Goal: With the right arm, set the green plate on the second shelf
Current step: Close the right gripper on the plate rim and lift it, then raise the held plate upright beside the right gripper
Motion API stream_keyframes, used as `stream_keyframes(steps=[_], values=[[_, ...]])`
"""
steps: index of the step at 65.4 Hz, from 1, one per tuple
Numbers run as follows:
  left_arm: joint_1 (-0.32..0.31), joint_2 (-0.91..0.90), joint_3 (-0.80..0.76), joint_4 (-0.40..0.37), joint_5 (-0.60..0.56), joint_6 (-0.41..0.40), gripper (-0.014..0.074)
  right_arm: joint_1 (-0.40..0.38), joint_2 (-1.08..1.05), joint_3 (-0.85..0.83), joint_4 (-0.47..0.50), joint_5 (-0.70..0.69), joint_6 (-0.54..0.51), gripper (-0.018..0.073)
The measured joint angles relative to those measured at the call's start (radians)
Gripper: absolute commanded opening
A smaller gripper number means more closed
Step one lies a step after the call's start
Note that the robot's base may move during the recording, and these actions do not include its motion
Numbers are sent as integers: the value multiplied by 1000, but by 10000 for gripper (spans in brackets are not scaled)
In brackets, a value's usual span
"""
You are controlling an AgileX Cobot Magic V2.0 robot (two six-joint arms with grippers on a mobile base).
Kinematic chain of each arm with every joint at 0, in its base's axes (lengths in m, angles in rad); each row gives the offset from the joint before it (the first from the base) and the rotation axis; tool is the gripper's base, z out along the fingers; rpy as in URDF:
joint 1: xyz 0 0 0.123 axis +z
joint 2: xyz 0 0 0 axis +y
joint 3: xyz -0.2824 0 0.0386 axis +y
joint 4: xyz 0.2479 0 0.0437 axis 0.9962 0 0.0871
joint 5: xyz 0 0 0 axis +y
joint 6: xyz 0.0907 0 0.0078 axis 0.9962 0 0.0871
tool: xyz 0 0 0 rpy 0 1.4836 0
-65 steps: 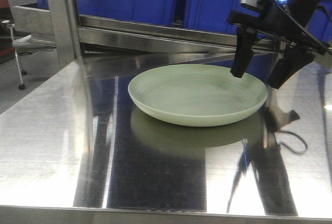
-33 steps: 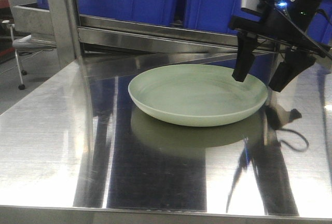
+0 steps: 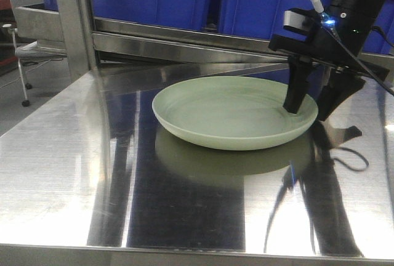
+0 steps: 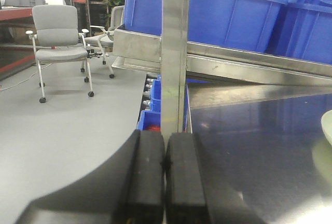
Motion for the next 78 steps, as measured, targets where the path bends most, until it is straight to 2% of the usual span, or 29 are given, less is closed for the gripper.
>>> stream_keyframes(steps=[5, 7, 44, 66, 78], values=[[0, 0, 0, 0, 0, 0, 130, 0, 0, 0, 0, 0, 0, 56], [0, 0, 0, 0, 0, 0, 130, 0, 0, 0, 2, 0, 0, 40], [0, 0, 0, 0, 0, 0, 130, 0, -42, 0, 12, -4, 5, 57], [0, 0, 0, 0, 0, 0, 130, 0, -356, 4, -16, -39, -6, 57], [0, 0, 0, 0, 0, 0, 130, 0, -548, 4, -66, -41, -10, 57]])
